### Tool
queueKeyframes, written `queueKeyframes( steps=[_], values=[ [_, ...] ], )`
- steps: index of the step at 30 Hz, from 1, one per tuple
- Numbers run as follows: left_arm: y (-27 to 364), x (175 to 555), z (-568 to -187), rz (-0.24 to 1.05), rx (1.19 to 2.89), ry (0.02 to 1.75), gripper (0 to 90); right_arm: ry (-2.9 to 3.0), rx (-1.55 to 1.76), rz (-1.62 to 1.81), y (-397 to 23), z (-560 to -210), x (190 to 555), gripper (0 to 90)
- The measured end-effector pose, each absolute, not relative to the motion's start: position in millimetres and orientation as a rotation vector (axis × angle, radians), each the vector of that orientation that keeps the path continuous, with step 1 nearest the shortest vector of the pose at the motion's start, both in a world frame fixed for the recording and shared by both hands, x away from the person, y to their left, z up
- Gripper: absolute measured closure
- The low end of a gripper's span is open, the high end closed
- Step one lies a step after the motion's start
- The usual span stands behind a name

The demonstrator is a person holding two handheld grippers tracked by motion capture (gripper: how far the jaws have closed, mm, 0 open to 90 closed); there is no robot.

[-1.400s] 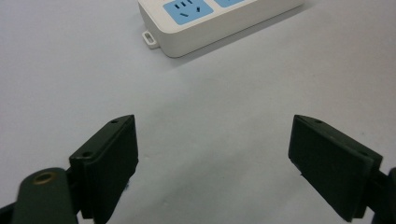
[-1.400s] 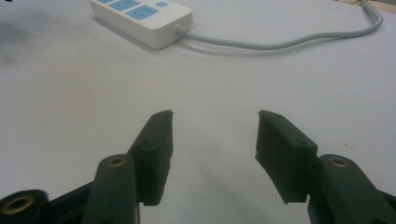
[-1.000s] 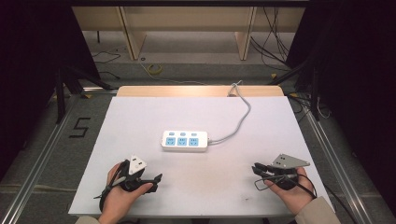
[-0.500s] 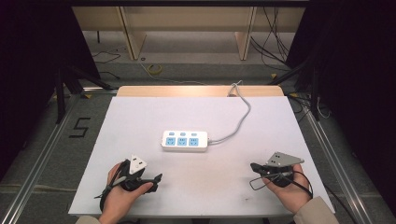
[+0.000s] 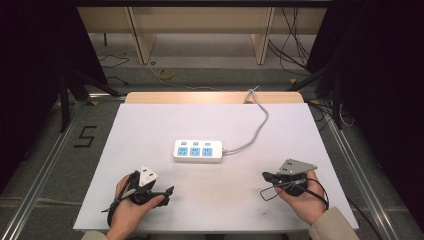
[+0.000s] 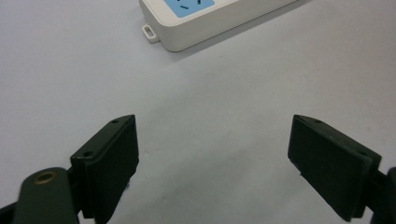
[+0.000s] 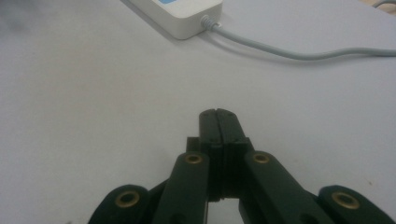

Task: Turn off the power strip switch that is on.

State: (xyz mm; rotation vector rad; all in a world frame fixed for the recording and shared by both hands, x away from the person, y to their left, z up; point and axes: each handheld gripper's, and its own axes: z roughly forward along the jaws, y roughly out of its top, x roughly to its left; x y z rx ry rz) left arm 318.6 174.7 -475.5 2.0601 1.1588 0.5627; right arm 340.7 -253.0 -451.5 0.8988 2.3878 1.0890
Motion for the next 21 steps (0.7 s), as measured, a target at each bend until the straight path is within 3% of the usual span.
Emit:
queueKeyframes(
  steps=[21],
  values=[
    [174,319,-476,0.562,2.067,1.157,16.0,2.404,0.895,1.067,-235,-446,358,90.0]
  ],
)
